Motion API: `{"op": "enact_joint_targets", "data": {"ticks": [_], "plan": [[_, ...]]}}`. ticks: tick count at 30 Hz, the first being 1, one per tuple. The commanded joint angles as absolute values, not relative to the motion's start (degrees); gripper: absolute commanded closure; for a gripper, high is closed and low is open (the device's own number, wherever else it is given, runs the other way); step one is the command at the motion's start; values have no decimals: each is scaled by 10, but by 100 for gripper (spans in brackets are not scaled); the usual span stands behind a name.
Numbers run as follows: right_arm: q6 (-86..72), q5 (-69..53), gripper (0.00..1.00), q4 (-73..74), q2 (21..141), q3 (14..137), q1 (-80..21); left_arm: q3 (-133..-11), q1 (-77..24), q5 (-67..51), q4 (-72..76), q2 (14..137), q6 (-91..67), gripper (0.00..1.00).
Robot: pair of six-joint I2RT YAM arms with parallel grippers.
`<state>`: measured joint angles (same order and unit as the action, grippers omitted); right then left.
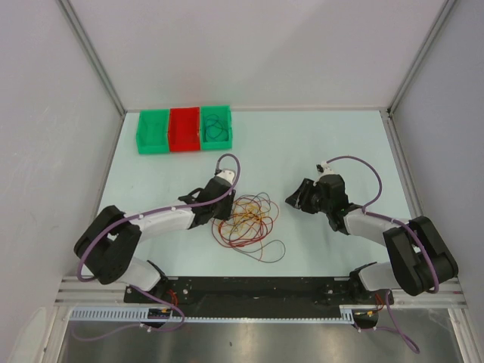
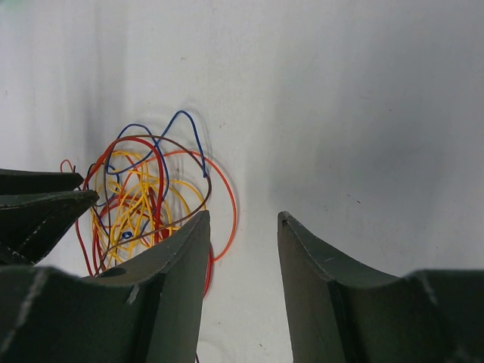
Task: Untangle the cables
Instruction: Untie the cable.
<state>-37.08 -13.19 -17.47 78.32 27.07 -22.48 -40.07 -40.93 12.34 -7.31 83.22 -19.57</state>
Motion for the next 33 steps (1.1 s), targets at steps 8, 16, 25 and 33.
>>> {"op": "enact_joint_targets", "data": {"ticks": [8, 16, 25, 33], "plan": [[-371, -137, 54, -186, 786, 278, -221, -396, -412, 159, -50, 835, -204, 70], [-371, -136, 54, -185, 785, 279, -221, -392, -411, 161, -43, 849, -205, 68], [-371, -136, 55, -185, 786, 279, -221, -390, -411, 166, -39, 858, -204, 73], [-371, -135, 55, -186, 785, 279, -221, -408, -411, 178, -57, 841, -200, 100]]}}
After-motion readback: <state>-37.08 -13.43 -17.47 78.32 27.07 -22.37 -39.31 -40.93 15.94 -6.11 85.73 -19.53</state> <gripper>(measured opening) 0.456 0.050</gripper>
